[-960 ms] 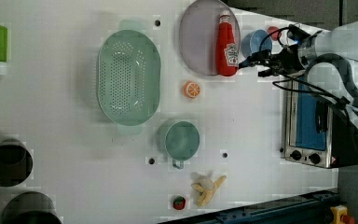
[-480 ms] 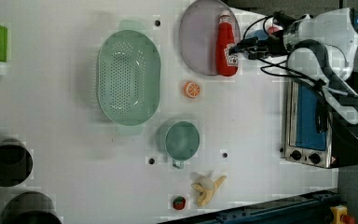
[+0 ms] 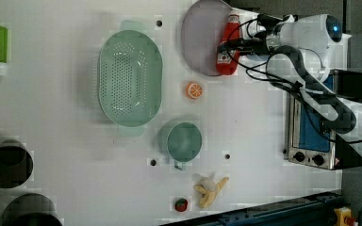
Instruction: Pick ketchup from plate and place it on table.
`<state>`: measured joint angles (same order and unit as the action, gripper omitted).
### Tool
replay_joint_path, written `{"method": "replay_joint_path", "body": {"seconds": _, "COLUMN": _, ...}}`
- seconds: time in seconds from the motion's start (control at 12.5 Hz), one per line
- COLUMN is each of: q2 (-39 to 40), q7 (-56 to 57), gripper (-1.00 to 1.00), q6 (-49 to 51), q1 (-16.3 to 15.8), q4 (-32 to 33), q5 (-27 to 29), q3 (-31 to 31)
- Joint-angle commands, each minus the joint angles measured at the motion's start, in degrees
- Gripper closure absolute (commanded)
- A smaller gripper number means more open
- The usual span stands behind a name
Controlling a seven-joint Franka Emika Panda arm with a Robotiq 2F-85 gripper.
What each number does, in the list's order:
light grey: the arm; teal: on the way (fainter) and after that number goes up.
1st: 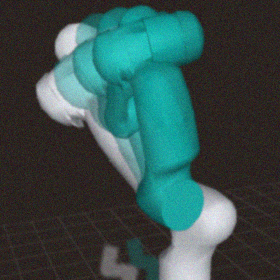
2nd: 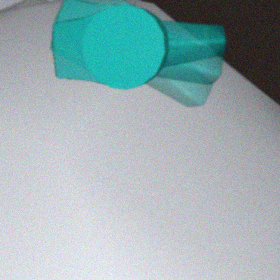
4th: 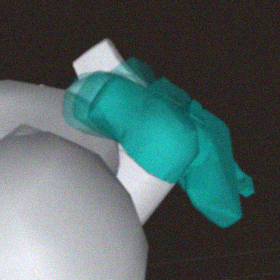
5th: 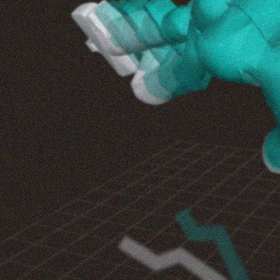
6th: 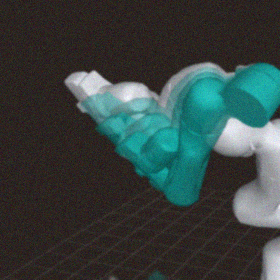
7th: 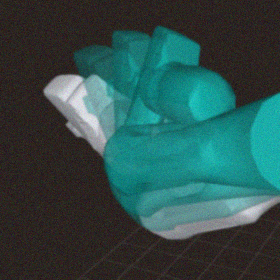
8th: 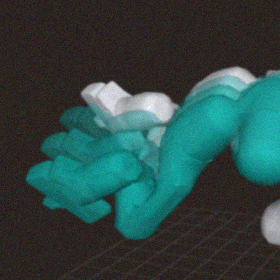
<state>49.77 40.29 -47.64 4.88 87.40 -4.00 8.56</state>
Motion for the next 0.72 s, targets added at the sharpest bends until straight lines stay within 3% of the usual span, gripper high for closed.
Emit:
{"method": "replay_joint_path", "body": {"seconds": 0.08, "q2": 0.83, "q7": 2.69, "gripper": -1.0, "q6": -1.68, "q1": -0.75, "q4": -2.1, "q5": -0.07, "q3": -0.3}}
{"method": "replay_joint_path", "body": {"seconds": 0.24, "q2": 0.97, "q7": 2.7, "gripper": -0.91, "q6": -1.34, "q1": -0.87, "q4": -2.13, "q5": -0.08, "q3": -0.72}}
{"method": "replay_joint_path", "body": {"seconds": 0.48, "q2": 0.96, "q7": 2.69, "gripper": -0.2, "q6": -1.49, "q1": -0.91, "q4": -2.3, "q5": -0.08, "q3": -0.83}}
{"method": "replay_joint_path", "body": {"seconds": 0.72, "q2": -0.05, "q7": 1.71, "gripper": -0.19, "q6": -1.4, "q1": -0.91, "q4": -2.59, "q5": 0.21, "q3": -0.63}}
